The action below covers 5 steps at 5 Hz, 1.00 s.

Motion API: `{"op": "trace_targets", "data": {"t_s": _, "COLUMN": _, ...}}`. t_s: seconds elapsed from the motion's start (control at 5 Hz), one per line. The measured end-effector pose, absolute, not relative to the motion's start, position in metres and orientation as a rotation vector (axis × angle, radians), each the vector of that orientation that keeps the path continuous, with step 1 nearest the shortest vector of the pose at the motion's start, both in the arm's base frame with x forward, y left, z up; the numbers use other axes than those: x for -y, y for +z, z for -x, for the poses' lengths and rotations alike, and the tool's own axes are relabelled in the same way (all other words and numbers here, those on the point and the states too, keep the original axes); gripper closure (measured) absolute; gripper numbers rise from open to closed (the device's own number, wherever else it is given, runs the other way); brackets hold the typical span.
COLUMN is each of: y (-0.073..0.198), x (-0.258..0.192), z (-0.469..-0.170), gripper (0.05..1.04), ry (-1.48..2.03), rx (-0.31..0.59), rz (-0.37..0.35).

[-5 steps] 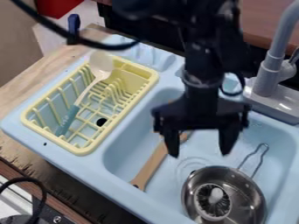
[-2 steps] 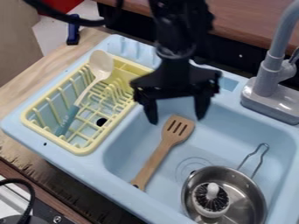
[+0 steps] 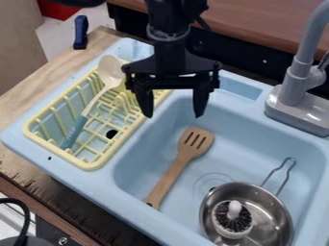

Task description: Put the object in the silver pot in the sink

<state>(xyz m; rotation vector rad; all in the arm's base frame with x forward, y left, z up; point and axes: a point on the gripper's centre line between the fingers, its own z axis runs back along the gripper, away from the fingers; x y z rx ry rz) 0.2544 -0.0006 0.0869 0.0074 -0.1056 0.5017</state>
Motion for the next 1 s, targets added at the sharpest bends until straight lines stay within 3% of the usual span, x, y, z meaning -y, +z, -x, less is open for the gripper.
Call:
{"op": "trace_targets", "data": {"t_s": 0.6, "y": 0.088, "x": -0.03, "z": -0.265, "gripper": 0.086, "ry": 0.159, "rx": 0.177, "rz": -0.05}}
{"op": "trace_targets", "data": {"t_s": 1.0, "y": 0.088, "x": -0.018, "z": -0.302, "gripper": 0.086, "ry": 0.17, "rx": 0.266, "rz": -0.088}}
